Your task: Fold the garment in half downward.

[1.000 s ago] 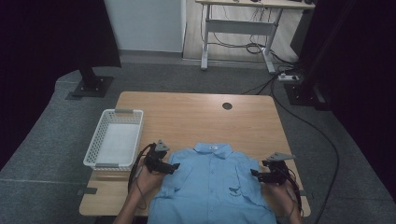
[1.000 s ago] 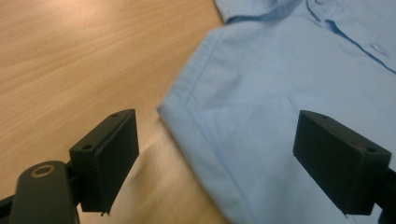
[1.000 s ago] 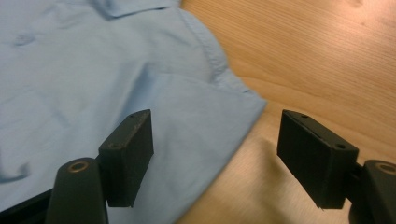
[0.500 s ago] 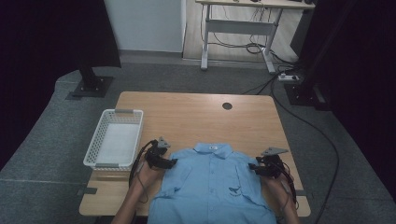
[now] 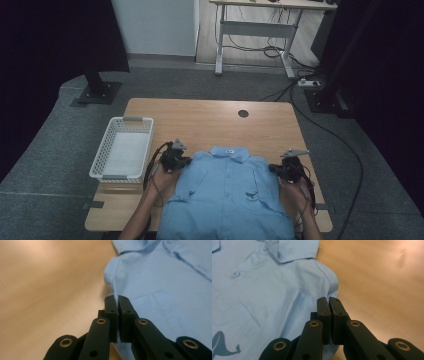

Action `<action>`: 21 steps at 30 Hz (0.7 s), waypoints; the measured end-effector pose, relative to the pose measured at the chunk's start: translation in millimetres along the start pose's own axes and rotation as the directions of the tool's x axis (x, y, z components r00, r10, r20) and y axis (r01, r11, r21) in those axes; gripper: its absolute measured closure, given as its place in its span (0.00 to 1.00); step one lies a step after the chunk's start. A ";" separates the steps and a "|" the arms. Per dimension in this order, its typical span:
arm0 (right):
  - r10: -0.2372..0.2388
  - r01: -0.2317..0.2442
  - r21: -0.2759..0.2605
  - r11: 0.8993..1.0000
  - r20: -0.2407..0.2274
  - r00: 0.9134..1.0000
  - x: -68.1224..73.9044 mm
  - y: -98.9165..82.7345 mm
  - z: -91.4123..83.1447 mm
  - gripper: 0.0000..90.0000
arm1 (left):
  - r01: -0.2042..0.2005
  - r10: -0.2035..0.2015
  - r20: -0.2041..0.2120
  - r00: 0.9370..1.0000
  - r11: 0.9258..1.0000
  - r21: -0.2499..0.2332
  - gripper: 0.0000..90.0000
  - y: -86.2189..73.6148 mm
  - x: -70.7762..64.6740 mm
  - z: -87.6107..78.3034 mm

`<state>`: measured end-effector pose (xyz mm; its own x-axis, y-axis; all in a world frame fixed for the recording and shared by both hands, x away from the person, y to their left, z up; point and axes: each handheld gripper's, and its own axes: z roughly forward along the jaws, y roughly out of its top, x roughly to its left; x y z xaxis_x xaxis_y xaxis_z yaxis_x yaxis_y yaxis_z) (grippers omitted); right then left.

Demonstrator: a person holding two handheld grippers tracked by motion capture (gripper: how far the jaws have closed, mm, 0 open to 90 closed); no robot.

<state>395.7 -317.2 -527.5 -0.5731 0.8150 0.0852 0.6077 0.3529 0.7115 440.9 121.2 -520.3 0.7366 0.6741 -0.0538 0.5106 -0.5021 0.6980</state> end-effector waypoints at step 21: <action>-0.020 0.017 -0.238 0.971 -0.010 1.000 22.1 11.6 -49.4 0.96 | -0.072 0.065 -0.038 0.997 0.966 -0.247 0.97 -16.8 -12.1 -57.1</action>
<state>362.9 -317.9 -483.0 -0.5905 0.8033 0.0782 0.4495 0.2468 0.8585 398.0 152.4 -490.6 0.7505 0.6606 0.0190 0.3305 -0.4000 0.8548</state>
